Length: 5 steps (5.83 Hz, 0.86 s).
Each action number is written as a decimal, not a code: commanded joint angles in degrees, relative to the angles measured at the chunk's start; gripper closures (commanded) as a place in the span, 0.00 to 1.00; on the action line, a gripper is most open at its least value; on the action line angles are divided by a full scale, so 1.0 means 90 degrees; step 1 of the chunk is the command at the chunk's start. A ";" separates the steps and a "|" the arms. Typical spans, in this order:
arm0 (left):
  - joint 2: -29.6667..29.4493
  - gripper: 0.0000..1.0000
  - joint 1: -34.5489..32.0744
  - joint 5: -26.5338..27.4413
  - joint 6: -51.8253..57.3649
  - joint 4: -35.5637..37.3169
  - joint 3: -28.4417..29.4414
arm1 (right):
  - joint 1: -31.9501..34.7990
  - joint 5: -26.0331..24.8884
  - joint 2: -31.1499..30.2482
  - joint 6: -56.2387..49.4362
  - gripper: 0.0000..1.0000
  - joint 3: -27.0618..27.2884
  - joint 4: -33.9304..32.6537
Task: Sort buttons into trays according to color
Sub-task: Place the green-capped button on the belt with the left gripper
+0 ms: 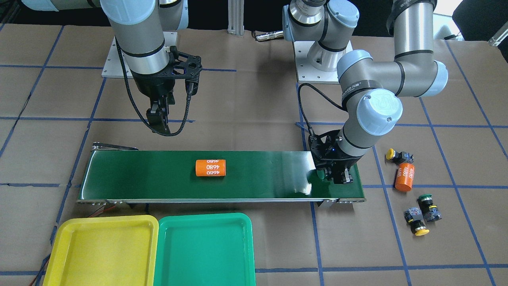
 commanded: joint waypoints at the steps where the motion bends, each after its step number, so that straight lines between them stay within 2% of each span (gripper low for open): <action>1: 0.0116 0.02 0.0156 0.0036 -0.0006 -0.0020 0.0031 | 0.0000 0.0004 -0.0003 0.0007 0.00 0.0000 0.0004; 3: 0.0681 0.02 0.1400 0.0017 -0.0026 -0.0166 -0.0105 | 0.0000 0.0004 0.0007 0.0007 0.00 0.0000 0.0033; 4: 0.0723 0.02 0.1803 0.0017 -0.0239 -0.0079 -0.0096 | 0.0000 0.0004 0.0007 0.0007 0.00 0.0000 0.0062; 5: 0.0481 0.02 0.2117 0.0046 -0.0782 0.0241 -0.0009 | 0.0000 0.0004 0.0007 0.0007 0.00 0.0010 0.0062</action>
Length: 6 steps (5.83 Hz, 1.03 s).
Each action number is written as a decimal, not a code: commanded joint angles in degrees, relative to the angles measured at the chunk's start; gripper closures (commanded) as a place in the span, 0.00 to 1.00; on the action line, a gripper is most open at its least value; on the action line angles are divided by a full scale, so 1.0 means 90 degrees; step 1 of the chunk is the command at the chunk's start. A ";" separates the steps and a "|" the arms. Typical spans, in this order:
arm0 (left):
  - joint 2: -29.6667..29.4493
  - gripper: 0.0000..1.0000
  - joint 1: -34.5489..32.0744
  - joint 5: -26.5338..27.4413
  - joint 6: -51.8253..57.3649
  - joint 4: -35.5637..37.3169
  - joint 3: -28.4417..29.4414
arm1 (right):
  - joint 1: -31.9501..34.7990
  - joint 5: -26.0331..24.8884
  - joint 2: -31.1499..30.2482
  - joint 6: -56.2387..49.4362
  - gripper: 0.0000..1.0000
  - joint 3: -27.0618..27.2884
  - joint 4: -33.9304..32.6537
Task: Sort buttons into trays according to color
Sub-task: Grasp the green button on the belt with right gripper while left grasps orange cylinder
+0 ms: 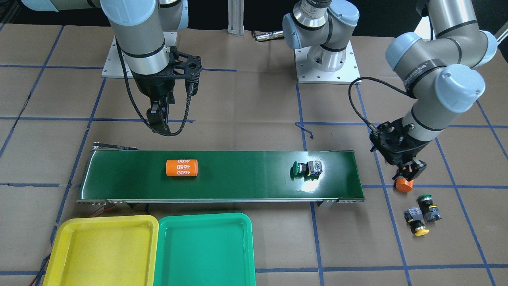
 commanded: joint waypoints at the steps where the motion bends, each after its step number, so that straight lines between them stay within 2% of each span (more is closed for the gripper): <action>1: -0.0392 0.02 0.0781 0.0270 -0.0569 0.0673 -0.0025 | 0.0000 0.0000 -0.0009 0.0000 0.00 0.0054 0.0017; 2: -0.0492 0.02 0.1065 0.0283 -0.0648 0.0677 -0.0074 | 0.0000 -0.0019 -0.0048 -0.0010 0.00 0.0103 -0.0012; 4: -0.0881 0.02 0.1107 0.0254 -0.0747 0.0716 -0.0143 | 0.0000 -0.0010 -0.0049 0.0000 0.00 0.0172 -0.0109; 6: -0.1407 0.02 0.1234 0.0205 -0.0766 0.0794 -0.0143 | 0.0029 0.0048 0.0077 0.0000 0.00 0.0182 -0.0517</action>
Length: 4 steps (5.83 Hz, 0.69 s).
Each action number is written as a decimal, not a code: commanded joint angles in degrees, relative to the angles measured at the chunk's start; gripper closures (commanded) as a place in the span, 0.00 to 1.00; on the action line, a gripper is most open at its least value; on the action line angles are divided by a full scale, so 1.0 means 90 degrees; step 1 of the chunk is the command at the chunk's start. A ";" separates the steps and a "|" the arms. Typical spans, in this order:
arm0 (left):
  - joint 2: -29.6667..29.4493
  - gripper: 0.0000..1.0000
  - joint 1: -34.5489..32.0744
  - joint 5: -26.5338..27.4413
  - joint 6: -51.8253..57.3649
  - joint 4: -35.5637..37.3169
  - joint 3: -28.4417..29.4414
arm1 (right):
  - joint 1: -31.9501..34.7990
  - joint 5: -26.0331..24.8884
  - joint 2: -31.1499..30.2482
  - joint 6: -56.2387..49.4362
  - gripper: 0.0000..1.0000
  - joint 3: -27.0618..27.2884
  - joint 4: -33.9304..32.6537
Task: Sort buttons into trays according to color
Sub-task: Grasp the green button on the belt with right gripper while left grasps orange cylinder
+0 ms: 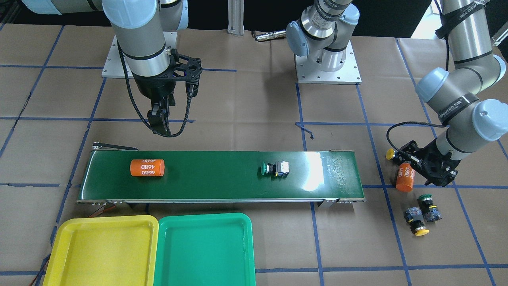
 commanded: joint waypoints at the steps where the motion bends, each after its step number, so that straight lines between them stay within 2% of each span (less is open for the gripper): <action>1: -0.0360 0.11 0.0055 -0.0002 0.0007 0.0145 -0.0003 | 0.0049 0.0052 0.0308 0.0078 0.00 -0.0075 -0.0347; 2: -0.0351 0.63 0.0055 -0.0012 0.0056 0.0155 -0.0003 | 0.0271 0.0062 0.0581 0.0475 0.00 -0.0134 -0.0696; 3: -0.0351 0.99 0.0064 -0.0002 0.0027 0.0136 -0.0003 | 0.0824 0.0062 0.1096 0.1078 0.00 -0.0347 -0.1193; 4: -0.0225 1.00 0.0055 0.0008 0.0046 0.0039 0.0113 | 0.1294 0.0062 0.1826 0.1636 0.00 -0.0901 -0.1372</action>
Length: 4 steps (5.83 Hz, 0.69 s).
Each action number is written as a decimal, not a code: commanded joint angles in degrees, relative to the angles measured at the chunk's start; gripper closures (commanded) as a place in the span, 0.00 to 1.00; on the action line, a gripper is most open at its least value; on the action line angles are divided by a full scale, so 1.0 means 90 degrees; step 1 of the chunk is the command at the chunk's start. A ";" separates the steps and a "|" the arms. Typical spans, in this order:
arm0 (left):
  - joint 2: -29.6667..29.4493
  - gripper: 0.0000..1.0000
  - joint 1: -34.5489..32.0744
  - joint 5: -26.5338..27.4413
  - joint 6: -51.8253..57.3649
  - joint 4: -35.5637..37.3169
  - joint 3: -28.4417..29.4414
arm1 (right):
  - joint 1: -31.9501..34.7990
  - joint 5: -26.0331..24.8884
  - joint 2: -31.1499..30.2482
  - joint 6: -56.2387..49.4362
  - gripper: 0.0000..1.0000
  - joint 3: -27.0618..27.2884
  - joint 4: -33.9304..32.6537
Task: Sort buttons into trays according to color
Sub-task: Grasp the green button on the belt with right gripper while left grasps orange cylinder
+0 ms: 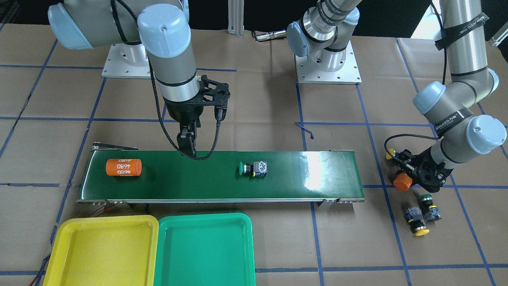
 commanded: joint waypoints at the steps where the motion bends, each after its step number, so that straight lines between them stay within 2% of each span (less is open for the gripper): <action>1: 0.0449 1.00 -0.0091 -0.0001 0.0068 -0.0552 0.0166 | 0.0730 -0.0019 0.1284 0.0657 0.00 -0.0831 -0.0262; 2: 0.0936 1.00 -0.0276 -0.0388 0.0233 -0.1098 0.0167 | 0.0743 -0.0038 0.1562 0.0581 0.00 -0.0777 -0.0233; 4: 0.1165 1.00 -0.1580 -0.0470 0.1412 -0.1230 0.0177 | 0.0501 -0.0116 0.1419 0.0184 0.00 -0.0262 -0.0281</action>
